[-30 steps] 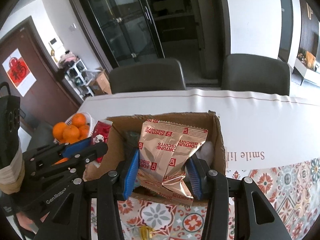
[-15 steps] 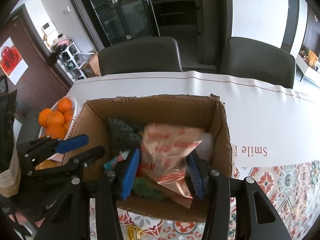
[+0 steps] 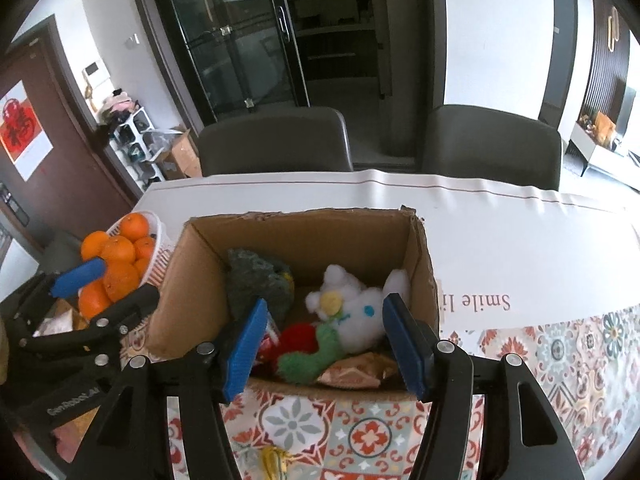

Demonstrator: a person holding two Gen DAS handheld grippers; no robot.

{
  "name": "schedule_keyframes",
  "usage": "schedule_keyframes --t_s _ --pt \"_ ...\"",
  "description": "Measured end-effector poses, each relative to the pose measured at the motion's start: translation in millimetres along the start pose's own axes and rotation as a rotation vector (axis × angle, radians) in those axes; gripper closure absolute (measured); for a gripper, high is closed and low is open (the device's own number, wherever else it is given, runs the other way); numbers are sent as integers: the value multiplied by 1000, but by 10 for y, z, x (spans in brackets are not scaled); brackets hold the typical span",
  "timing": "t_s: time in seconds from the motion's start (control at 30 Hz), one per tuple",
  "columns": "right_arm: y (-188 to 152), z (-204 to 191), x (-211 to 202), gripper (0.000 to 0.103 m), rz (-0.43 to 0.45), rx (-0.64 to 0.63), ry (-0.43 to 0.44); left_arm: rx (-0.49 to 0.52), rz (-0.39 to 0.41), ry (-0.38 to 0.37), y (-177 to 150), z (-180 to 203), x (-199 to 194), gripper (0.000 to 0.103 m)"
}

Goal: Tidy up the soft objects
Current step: 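Reach the right tool down to the yellow clip on the table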

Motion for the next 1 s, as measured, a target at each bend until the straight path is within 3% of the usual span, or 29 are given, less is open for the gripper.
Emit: schedule_keyframes --t_s 0.17,0.53,1.0 --pt "-140 -102 -216 41 39 -12 -24 -12 42 44 -137 -92 -244 0" --pt "-589 -350 -381 41 46 -60 -26 -53 10 77 -664 -227 -367 0" --pt "-1237 -525 9 41 -83 -79 25 -90 -143 25 -1452 -331 -73 0"
Point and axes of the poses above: each gripper's, at about its wrist camera, not at the fingertips, and x roughly the way its jaws point, z to its right, y to its top, the point moved 5 cm from there along x, roughly the way its jaws point, and after that the axes turned 11 degrees about -z, right-handed, at the moved point
